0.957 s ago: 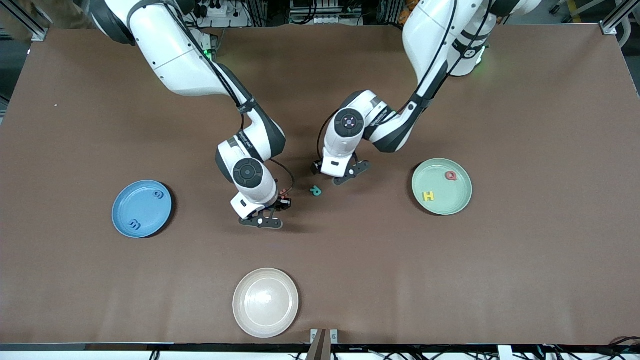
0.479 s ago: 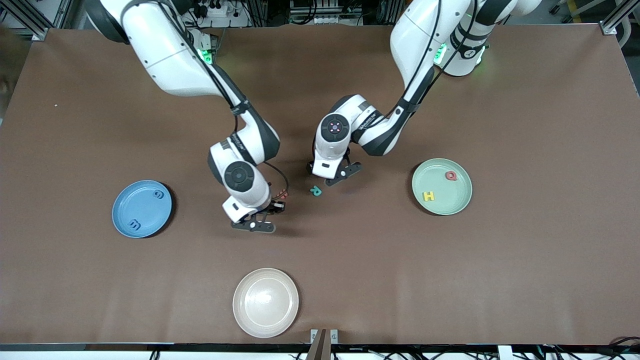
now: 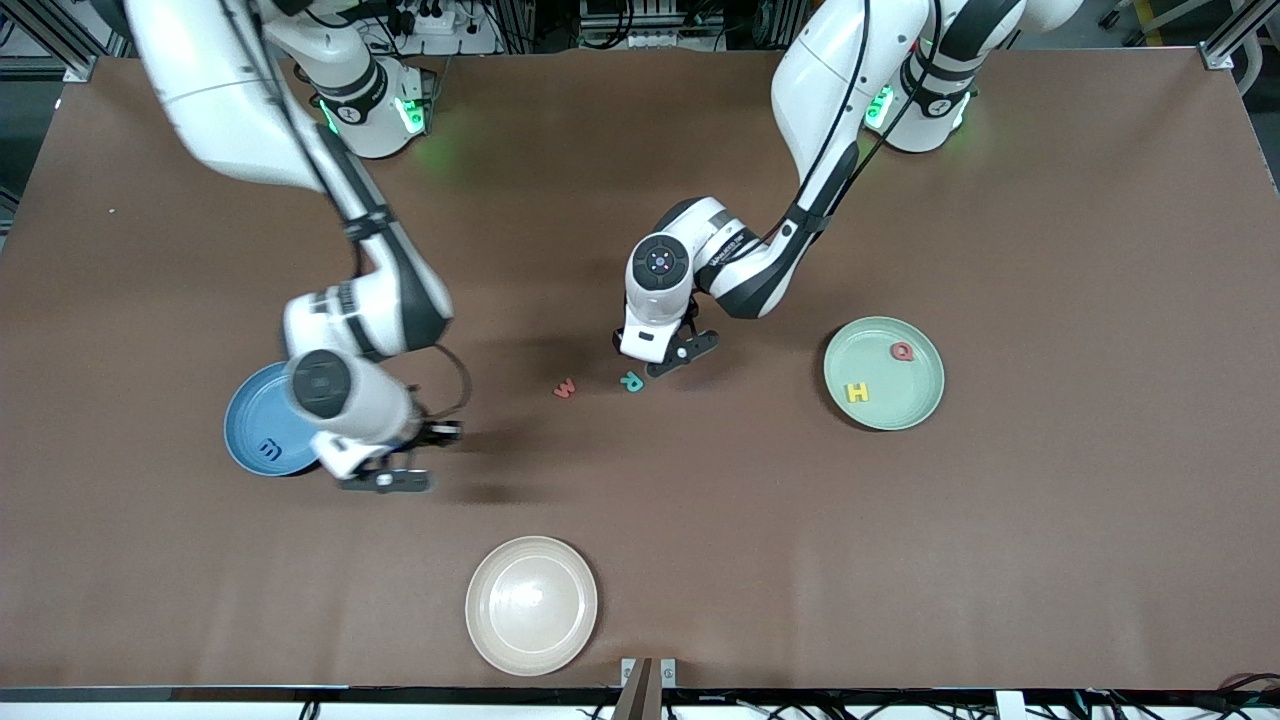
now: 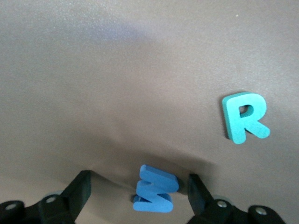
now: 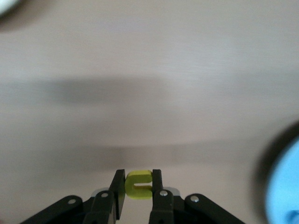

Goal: Sort upper and lower case letters into plates
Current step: 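Drop the yellow u onto the blue plate with the right gripper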

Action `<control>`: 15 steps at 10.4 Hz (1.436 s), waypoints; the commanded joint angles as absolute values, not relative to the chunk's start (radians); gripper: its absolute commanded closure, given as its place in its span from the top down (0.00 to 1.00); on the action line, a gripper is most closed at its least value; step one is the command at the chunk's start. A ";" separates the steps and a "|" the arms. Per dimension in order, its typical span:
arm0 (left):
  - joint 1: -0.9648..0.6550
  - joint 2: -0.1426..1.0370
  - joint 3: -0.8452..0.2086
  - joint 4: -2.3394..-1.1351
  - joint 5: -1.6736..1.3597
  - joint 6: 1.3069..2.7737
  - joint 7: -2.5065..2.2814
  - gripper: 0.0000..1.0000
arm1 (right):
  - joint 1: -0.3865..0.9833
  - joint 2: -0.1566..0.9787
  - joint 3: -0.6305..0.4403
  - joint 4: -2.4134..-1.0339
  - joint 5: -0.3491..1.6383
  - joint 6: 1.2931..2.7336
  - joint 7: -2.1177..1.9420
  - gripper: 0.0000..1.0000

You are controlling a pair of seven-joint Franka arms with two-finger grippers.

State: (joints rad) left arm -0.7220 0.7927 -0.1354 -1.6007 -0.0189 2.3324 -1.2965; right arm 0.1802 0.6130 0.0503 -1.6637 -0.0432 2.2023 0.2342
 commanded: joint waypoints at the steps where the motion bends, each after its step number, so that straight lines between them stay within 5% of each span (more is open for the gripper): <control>1: -0.732 0.807 -0.130 -1.577 0.002 2.313 -1.319 0.87 | 0.083 0.525 0.064 -1.823 -0.054 2.252 0.071 0.00; 5: -0.732 0.798 -0.130 -1.577 0.002 2.313 -1.402 0.87 | -0.099 0.500 0.063 -1.873 -0.071 2.249 -0.191 0.00; 6: -0.732 0.796 -0.130 -1.578 0.002 2.313 -1.405 0.87 | -0.113 0.499 0.063 -1.871 -0.069 2.241 -0.208 0.10; 7: -0.732 0.796 -0.130 -1.578 0.002 2.313 -1.414 0.86 | -0.114 0.499 0.063 -1.868 -0.069 2.238 -0.204 0.78; 8: -0.732 0.796 -0.132 -1.580 0.002 2.313 -1.419 0.74 | -0.109 0.499 0.064 -1.867 -0.069 2.240 -0.199 1.00; 12: -0.732 0.796 -0.132 -1.578 0.002 2.313 -1.469 0.70 | -0.016 0.500 0.072 -1.849 -0.058 2.240 -0.039 1.00; 15: -0.733 0.798 -0.132 -1.578 0.002 2.313 -1.470 0.35 | 0.098 0.514 0.072 -1.815 -0.057 2.241 0.223 1.00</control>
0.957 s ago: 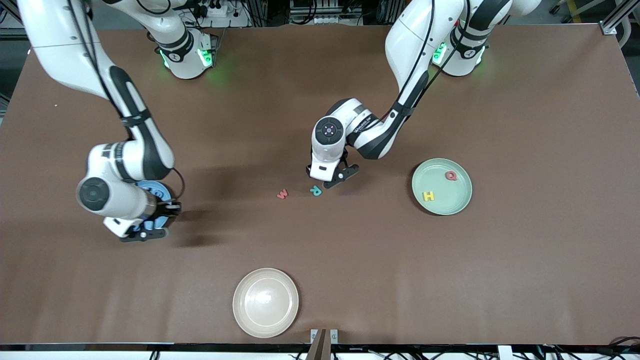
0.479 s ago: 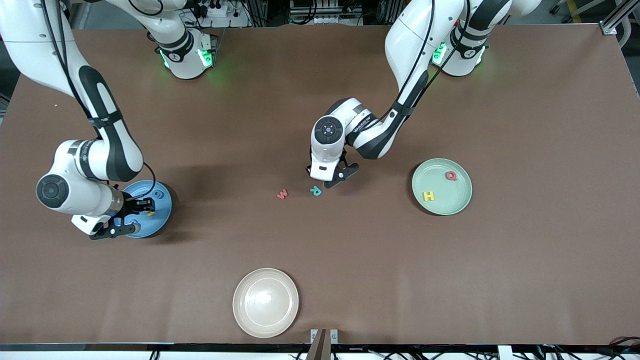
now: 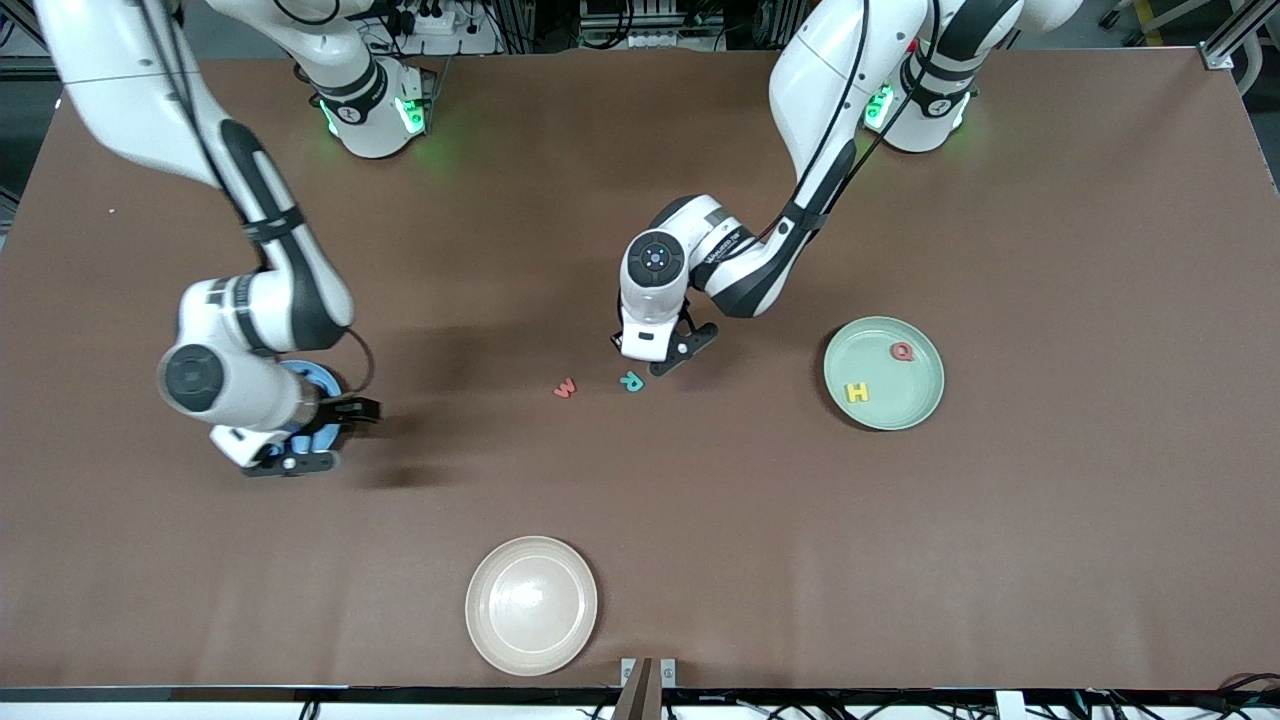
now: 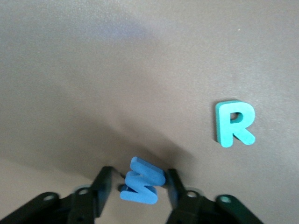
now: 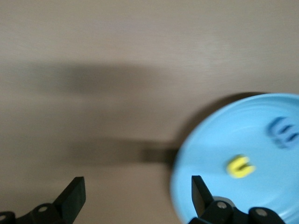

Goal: Sort upper and lower case letters into plates
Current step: 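Grasp the blue W with the left gripper and drop it on the green plate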

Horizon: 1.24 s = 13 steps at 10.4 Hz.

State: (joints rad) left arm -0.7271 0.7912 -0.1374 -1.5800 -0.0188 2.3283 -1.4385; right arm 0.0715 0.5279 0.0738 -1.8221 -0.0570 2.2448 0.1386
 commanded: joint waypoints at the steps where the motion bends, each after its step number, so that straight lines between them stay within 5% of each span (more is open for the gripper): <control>1: -0.733 0.796 -0.132 -1.578 0.002 2.313 -1.470 0.30 | 0.116 0.515 0.071 -1.810 -0.052 2.241 0.260 1.00; 3: -0.732 0.796 -0.132 -1.577 0.002 2.313 -1.468 0.17 | 0.139 0.518 0.071 -1.806 -0.051 2.241 0.335 1.00; 9: -0.622 0.651 -0.138 -1.588 0.000 2.044 -1.193 0.17 | 0.218 0.540 0.071 -1.754 0.029 2.241 0.607 1.00; 13: -0.461 0.531 -0.133 -1.716 0.024 1.898 -0.893 0.20 | 0.317 0.574 0.071 -1.723 0.029 2.240 0.802 1.00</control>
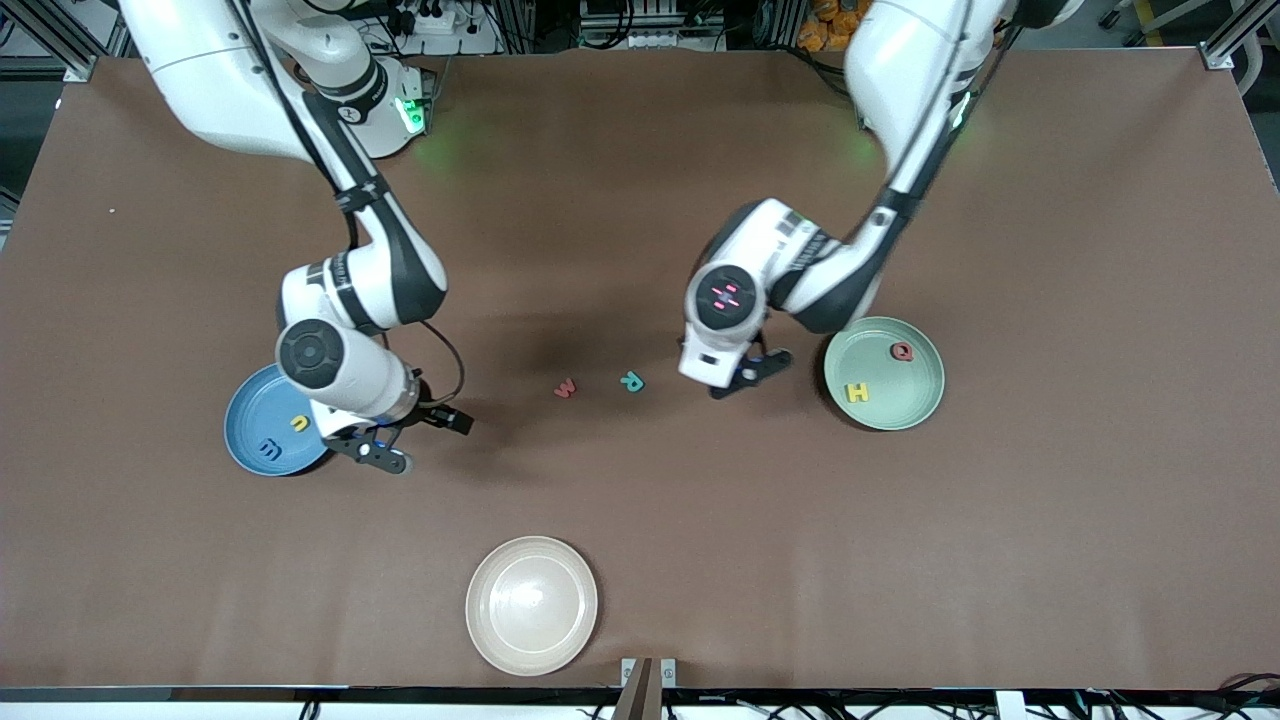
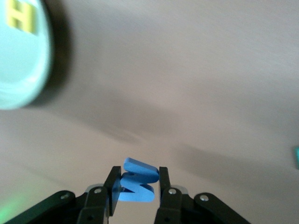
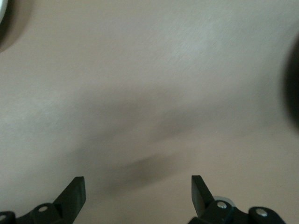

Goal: Sort upper and lower case letters into plates
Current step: 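Grasp the blue W with the left gripper and drop it on the green plate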

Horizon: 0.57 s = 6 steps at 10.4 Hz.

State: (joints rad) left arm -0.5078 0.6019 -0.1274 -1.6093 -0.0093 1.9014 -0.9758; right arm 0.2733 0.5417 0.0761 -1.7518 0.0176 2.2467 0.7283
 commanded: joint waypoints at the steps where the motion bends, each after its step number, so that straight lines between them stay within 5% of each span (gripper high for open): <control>1: -0.428 0.508 -0.136 -1.765 0.088 1.904 -0.840 0.20 | 0.362 0.587 0.071 -1.721 0.029 2.247 0.871 1.00; 5: -0.255 0.414 -0.141 -2.018 0.187 2.134 -0.623 0.22 | 0.475 0.664 0.071 -1.638 0.032 2.250 1.084 1.00; 6: -0.235 0.410 -0.143 -2.041 0.187 2.170 -0.597 0.33 | 0.492 0.667 0.072 -1.638 0.060 2.252 1.100 1.00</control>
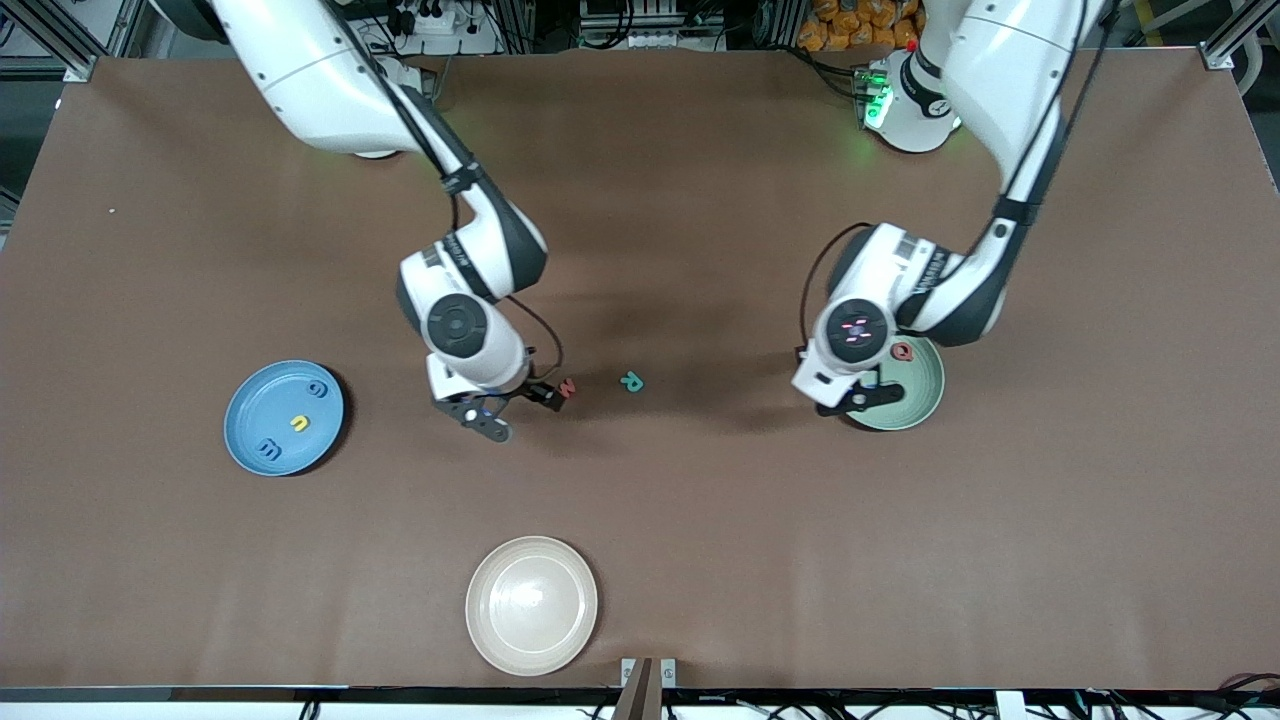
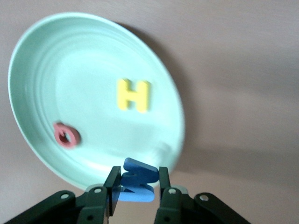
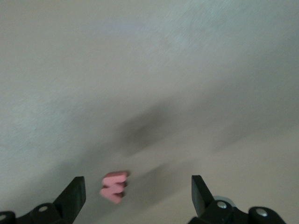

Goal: Sort upper and lower case letters into plates

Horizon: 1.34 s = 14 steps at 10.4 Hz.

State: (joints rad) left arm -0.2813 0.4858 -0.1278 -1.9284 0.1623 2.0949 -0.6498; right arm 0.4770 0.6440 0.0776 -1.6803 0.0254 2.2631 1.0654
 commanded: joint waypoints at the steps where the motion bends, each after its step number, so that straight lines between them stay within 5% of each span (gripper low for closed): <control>1: -0.242 0.411 -0.144 -2.040 0.187 2.171 -0.597 0.35 | 0.517 0.669 0.071 -1.641 0.105 2.264 1.101 1.00; 2: -0.244 0.414 -0.144 -2.034 0.183 2.171 -0.597 0.81 | 0.517 0.669 0.071 -1.647 0.127 2.281 1.103 1.00; 3: -0.248 0.414 -0.144 -2.030 0.175 2.171 -0.604 1.00 | 0.518 0.676 0.069 -1.651 0.127 2.289 1.103 1.00; 6: -0.258 0.429 -0.175 -2.002 0.123 2.171 -0.670 1.00 | 0.541 0.706 0.068 -1.690 0.124 2.402 1.124 1.00; 14: -0.359 0.521 -0.187 -1.833 -0.027 2.171 -1.113 1.00 | 0.543 0.722 0.064 -1.697 0.114 2.401 1.126 1.00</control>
State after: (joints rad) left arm -0.3483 0.4859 -0.1890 -1.8822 0.0047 2.1716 -1.0520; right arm 0.5315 0.7239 0.0732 -1.6903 0.1031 2.3969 1.1129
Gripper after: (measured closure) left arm 0.000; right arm 0.000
